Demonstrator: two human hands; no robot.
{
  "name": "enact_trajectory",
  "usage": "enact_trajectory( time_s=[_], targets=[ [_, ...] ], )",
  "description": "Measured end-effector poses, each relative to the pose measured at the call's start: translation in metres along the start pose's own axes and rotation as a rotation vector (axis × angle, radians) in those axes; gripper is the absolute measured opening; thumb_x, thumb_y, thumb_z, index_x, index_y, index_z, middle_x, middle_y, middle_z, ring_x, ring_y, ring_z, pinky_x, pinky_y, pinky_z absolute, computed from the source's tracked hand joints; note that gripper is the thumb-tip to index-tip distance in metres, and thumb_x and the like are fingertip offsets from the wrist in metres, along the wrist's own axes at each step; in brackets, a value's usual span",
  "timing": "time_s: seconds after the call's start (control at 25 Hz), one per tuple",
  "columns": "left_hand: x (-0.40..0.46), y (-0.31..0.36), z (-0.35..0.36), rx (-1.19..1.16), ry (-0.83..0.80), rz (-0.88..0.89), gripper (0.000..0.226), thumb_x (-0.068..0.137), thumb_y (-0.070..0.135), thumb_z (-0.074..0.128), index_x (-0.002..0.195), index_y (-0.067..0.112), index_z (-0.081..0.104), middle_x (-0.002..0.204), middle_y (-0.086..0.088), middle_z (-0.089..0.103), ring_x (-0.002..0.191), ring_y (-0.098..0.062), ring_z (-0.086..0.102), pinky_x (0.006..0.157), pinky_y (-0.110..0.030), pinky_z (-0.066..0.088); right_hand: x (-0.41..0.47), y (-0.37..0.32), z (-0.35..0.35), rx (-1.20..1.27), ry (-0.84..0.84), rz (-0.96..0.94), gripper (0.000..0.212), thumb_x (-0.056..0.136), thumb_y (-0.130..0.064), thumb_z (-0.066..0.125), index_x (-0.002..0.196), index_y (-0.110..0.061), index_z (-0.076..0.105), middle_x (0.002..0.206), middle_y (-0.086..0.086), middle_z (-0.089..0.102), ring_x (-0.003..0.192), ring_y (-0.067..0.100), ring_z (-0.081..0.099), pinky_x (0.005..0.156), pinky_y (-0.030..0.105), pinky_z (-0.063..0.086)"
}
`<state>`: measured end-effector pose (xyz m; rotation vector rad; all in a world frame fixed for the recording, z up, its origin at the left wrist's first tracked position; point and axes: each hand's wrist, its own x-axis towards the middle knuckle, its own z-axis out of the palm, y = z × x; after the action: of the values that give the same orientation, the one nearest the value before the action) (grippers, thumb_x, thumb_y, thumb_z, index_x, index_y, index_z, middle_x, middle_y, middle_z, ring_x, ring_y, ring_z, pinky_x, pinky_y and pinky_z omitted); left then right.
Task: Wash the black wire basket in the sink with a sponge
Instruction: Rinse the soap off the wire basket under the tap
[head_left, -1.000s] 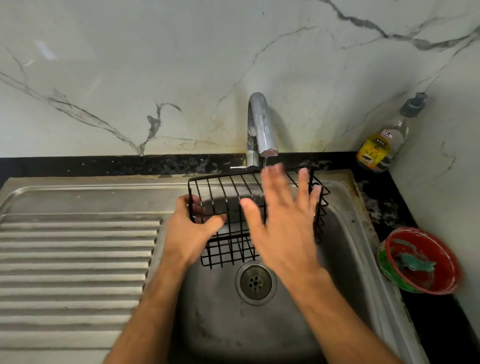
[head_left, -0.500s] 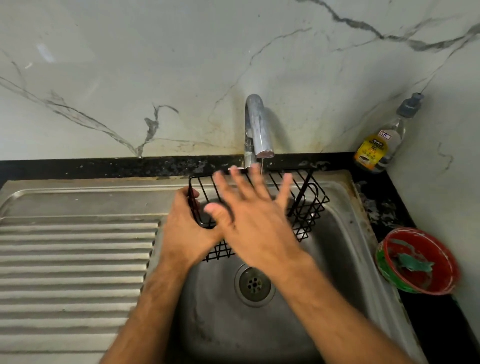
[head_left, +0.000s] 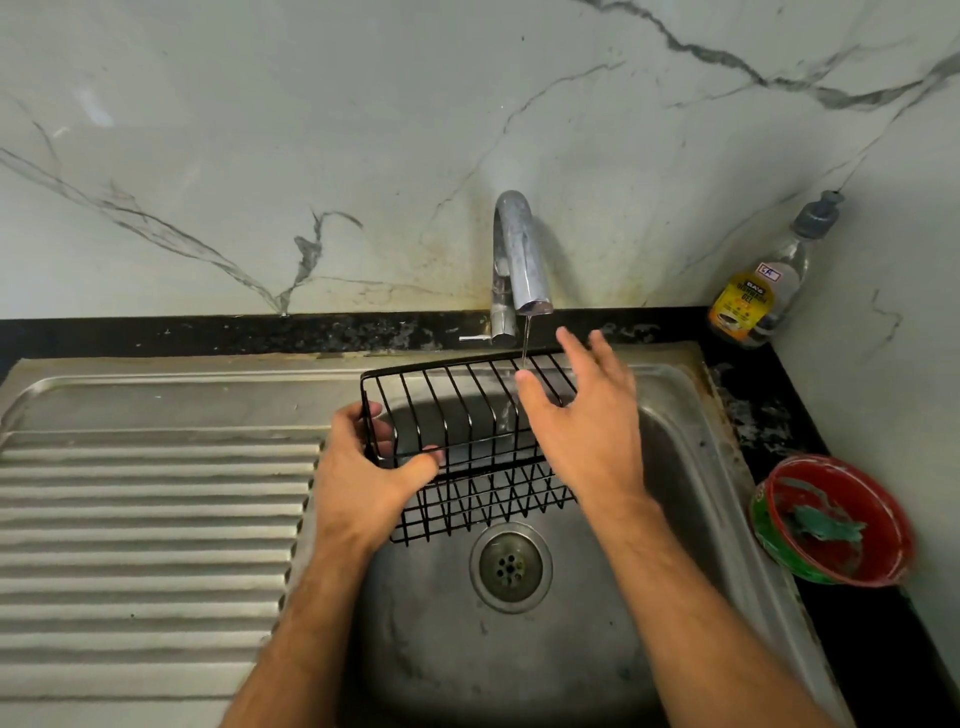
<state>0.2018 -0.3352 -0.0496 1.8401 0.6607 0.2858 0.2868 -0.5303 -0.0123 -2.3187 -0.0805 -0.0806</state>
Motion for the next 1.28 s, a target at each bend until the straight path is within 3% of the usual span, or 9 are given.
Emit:
enact_trajectory(
  time_s=[0.08,0.24,0.48,0.72,0.8,0.96,1.0,1.16,1.28],
  targets=[
    [-0.002,-0.007,0.003,-0.066,0.012,-0.069,0.077,0.044,0.057,0.077,0.113,0.032,0.056,0.100,0.007,0.066,0.093,-0.014,0.067,0.095,-0.041,0.056,-0.011,-0.002,0.007,0.199,0.146,0.010,0.058,0.094,-0.050,0.058,0.147,-0.027,0.046,0.165,0.002,0.018,0.151,0.018,0.016,0.119,0.048,0.031],
    [-0.003,-0.008,0.004,-0.206,-0.053,-0.193,0.055,0.055,0.052,0.075,0.101,0.026,0.063,0.095,0.000,0.069,0.098,-0.033,0.069,0.081,-0.045,0.056,-0.029,0.004,0.025,-0.398,0.150,-0.280,0.065,0.104,-0.054,0.023,0.157,-0.017,0.026,0.167,0.010,0.008,0.153,0.036,-0.003,0.122,0.055,0.011],
    [-0.006,-0.001,-0.003,-0.299,-0.080,-0.323,0.029,0.071,0.042,0.072,0.091,0.021,0.068,0.080,0.007,0.069,0.086,-0.026,0.068,0.062,-0.032,0.045,-0.019,0.010,0.019,-0.634,0.019,-0.490,0.070,0.101,-0.062,0.014,0.160,-0.025,0.007,0.168,0.006,-0.002,0.154,0.029,-0.004,0.122,0.058,0.012],
    [-0.002,0.019,0.001,-0.343,-0.092,-0.283,0.035,0.074,0.047,0.071,0.087,0.016,0.065,0.083,-0.002,0.062,0.079,-0.025,0.064,0.060,-0.033,0.045,-0.006,0.001,0.002,-0.510,0.131,-0.118,0.084,0.094,-0.073,0.005,0.159,-0.021,-0.006,0.165,0.016,-0.012,0.151,0.042,-0.011,0.115,0.072,-0.001],
    [0.004,0.033,0.008,-0.340,-0.110,-0.298,0.055,0.062,0.056,0.070,0.096,0.013,0.068,0.088,-0.008,0.064,0.075,-0.023,0.064,0.059,-0.033,0.047,-0.028,-0.012,0.018,-0.609,0.058,-0.335,0.083,0.098,-0.068,0.006,0.159,-0.013,-0.005,0.165,0.017,-0.012,0.151,0.041,-0.010,0.118,0.067,-0.001],
    [0.012,0.048,0.017,-0.412,-0.181,-0.342,0.045,0.062,0.053,0.065,0.088,0.018,0.073,0.092,-0.019,0.072,0.081,-0.026,0.070,0.059,-0.032,0.052,-0.046,0.000,0.033,-0.695,-0.060,-0.938,0.065,0.104,-0.047,0.034,0.158,-0.016,0.020,0.166,0.007,0.011,0.154,0.025,0.006,0.124,0.052,0.008],
    [0.012,0.045,0.016,-0.425,-0.166,-0.364,0.048,0.059,0.055,0.065,0.090,0.019,0.072,0.097,-0.018,0.072,0.086,-0.028,0.072,0.060,-0.034,0.053,-0.032,0.011,0.026,-0.703,-0.032,-0.920,0.062,0.105,-0.047,0.030,0.158,-0.019,0.020,0.166,0.005,0.012,0.154,0.025,0.007,0.124,0.051,0.009],
    [0.004,0.015,0.013,-0.436,-0.080,-0.456,0.059,0.066,0.056,0.067,0.107,0.014,0.067,0.101,-0.014,0.056,0.086,-0.031,0.065,0.057,-0.040,0.057,0.007,0.023,-0.005,-0.627,0.055,-0.379,0.074,0.101,-0.063,0.006,0.159,-0.017,0.002,0.167,0.007,-0.003,0.154,0.027,-0.004,0.123,0.056,0.006],
    [-0.004,0.011,0.018,-0.479,-0.113,-0.456,0.041,0.075,0.051,0.060,0.101,0.021,0.071,0.095,-0.011,0.057,0.080,-0.028,0.066,0.058,-0.039,0.054,-0.031,0.006,0.023,-0.723,-0.083,-0.708,0.077,0.102,-0.062,0.016,0.159,-0.011,0.008,0.167,0.010,0.002,0.154,0.031,-0.001,0.122,0.057,0.010]
  ],
)
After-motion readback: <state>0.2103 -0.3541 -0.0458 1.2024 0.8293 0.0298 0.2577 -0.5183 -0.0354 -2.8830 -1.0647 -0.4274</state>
